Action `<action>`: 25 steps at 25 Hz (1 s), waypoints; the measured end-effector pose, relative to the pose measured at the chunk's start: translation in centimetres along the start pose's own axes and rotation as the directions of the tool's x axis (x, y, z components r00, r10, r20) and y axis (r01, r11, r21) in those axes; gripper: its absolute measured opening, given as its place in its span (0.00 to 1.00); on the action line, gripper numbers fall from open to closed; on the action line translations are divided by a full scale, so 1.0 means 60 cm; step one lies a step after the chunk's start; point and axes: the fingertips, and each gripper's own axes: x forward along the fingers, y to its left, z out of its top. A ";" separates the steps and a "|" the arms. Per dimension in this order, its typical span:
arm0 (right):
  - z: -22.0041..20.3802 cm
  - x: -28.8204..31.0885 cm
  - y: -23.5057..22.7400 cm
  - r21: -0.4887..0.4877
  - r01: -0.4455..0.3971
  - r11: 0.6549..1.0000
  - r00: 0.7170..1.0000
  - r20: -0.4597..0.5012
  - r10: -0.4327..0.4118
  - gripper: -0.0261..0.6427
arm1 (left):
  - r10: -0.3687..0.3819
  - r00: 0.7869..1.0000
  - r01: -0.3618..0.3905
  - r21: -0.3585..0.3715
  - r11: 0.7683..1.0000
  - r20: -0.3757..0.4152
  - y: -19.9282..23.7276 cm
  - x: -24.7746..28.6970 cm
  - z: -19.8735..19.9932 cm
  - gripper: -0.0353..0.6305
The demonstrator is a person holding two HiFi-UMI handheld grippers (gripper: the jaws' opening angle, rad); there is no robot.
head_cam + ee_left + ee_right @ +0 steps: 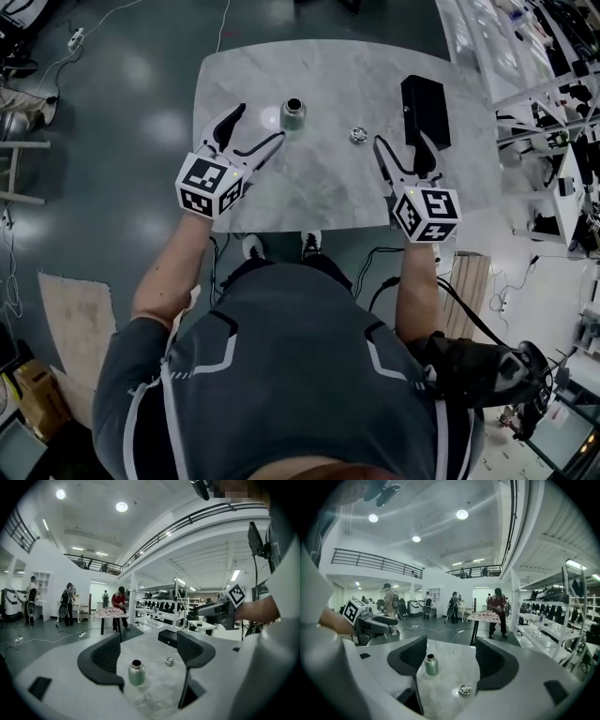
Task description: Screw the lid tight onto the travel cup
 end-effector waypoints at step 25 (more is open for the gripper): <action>-0.336 0.171 -0.112 0.079 -0.077 0.994 0.966 -0.240 0.094 0.51 | 0.080 0.973 -0.099 -0.080 0.992 -0.218 0.040 0.202 -0.278 0.62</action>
